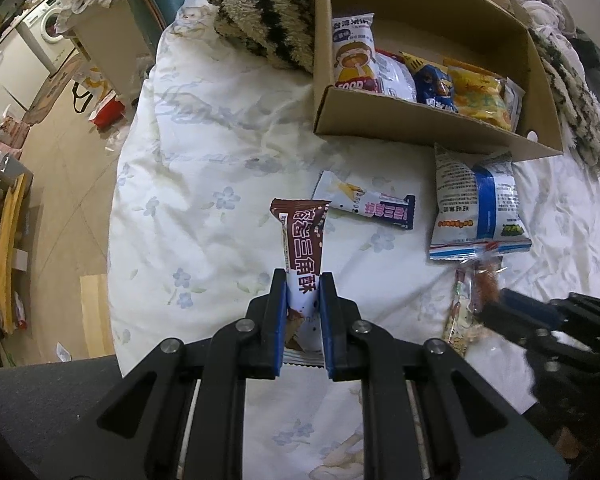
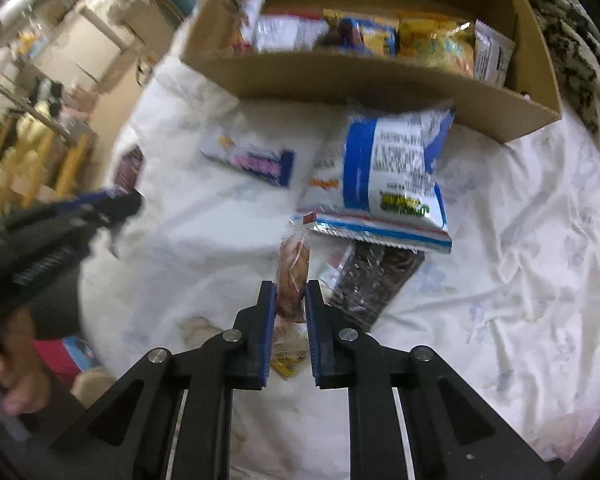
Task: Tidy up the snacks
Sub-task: 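Lift the chocolate bar with the left gripper while the right grasps the clear snack packet, then carry both snacks into the box and open both grippers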
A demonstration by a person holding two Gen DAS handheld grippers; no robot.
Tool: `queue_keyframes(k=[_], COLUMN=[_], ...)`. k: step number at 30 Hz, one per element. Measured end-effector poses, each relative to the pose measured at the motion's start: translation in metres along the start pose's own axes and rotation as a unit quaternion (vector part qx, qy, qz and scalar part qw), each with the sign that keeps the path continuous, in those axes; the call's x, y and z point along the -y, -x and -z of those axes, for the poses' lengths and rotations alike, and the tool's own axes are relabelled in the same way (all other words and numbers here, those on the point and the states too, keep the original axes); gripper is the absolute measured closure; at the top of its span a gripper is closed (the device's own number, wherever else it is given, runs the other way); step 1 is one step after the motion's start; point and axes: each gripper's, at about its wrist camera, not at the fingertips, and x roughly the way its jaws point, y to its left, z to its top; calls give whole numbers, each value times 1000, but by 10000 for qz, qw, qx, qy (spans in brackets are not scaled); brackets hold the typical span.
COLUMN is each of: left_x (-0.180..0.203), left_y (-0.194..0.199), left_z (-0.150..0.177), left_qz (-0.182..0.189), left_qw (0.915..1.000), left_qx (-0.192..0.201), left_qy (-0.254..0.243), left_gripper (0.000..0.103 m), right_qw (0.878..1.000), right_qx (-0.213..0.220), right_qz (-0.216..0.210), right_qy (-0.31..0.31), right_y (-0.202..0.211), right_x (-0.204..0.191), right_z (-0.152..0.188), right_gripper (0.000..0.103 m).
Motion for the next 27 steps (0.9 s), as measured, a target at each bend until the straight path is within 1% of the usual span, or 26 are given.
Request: queue_keyframes(k=[2,8,12,19,22,25,27], left_x=[-1,-4,-7,-9,-8,-8,-7], left_y=[0,0,4,10,17,28,38], left_z=[0,-1,-2,-3,-5,-8,-11], left_qz=[-27,-66,-50,-83,-107,-21,36], left_qw=[10000,9999,9997,9992,9984,9968,9953], left_qx=[13,85,181,331,517,756,937], left_qy=[0,80,135,207,196,245,250], left_gripper=[91,91,91,91,91,91,91], right_qw=[9997,9976,9935,9842,9795,9750,9730], right_qx=[169,525,910,1476,1698,1883,1949], right_qz=[-162,-432,-660,-851,-907,-942,-955], right_qy=[-64,-116,-194,-474,-591,-714,-784], right_y=[9,30,49,83,96,107,105], right_x=[2,-1,2,19,26,33,35], right_z=[-2,-6,-8,-11,-13,-13,-18], right_gripper=[87,87,87,87,88,87,87])
